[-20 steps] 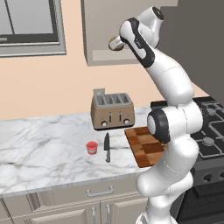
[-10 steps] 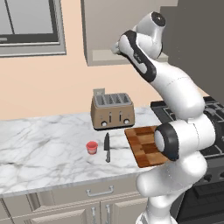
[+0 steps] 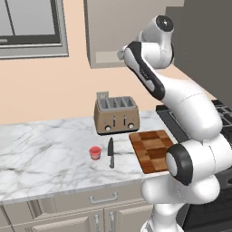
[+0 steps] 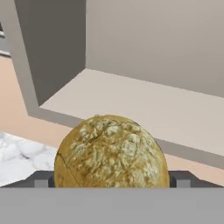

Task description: Pick the bread, place it on the cutting board, pick the jam, place it on the counter, and close the cabinet.

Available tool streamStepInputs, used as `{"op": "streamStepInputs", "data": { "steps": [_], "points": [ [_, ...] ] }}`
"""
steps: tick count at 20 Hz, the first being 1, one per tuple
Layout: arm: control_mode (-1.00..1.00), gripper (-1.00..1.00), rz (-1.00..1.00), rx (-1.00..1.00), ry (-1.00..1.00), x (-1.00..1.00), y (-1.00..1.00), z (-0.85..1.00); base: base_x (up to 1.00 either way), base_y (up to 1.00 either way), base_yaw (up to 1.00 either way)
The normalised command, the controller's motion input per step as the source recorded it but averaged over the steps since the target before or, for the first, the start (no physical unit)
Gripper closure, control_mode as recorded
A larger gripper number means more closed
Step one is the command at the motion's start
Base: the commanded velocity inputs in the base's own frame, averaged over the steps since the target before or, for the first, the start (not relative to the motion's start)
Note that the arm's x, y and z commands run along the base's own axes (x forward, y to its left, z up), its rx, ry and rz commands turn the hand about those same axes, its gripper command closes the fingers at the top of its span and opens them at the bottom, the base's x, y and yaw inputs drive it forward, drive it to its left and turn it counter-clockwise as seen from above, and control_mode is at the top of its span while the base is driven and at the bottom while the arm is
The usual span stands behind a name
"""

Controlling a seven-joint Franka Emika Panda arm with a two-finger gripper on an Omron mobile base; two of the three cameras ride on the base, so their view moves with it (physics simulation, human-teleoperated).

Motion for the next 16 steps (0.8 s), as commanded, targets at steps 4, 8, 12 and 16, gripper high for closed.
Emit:
{"op": "streamStepInputs", "data": {
  "steps": [4,8,12,16],
  "points": [
    [-1.0,1.0,-0.11,0.0,0.06,-0.46,-0.16,0.0,0.0,0.0,0.0],
    [-1.0,1.0,-0.09,0.0,0.06,-0.53,-0.14,0.0,0.0,0.0,0.0],
    [-1.0,1.0,-0.07,0.0,0.06,-0.51,-0.15,0.0,0.0,0.0,0.0],
    [-1.0,1.0,-0.07,0.0,0.09,-0.36,-0.09,0.0,0.0,0.0,0.0]
  ]
}}
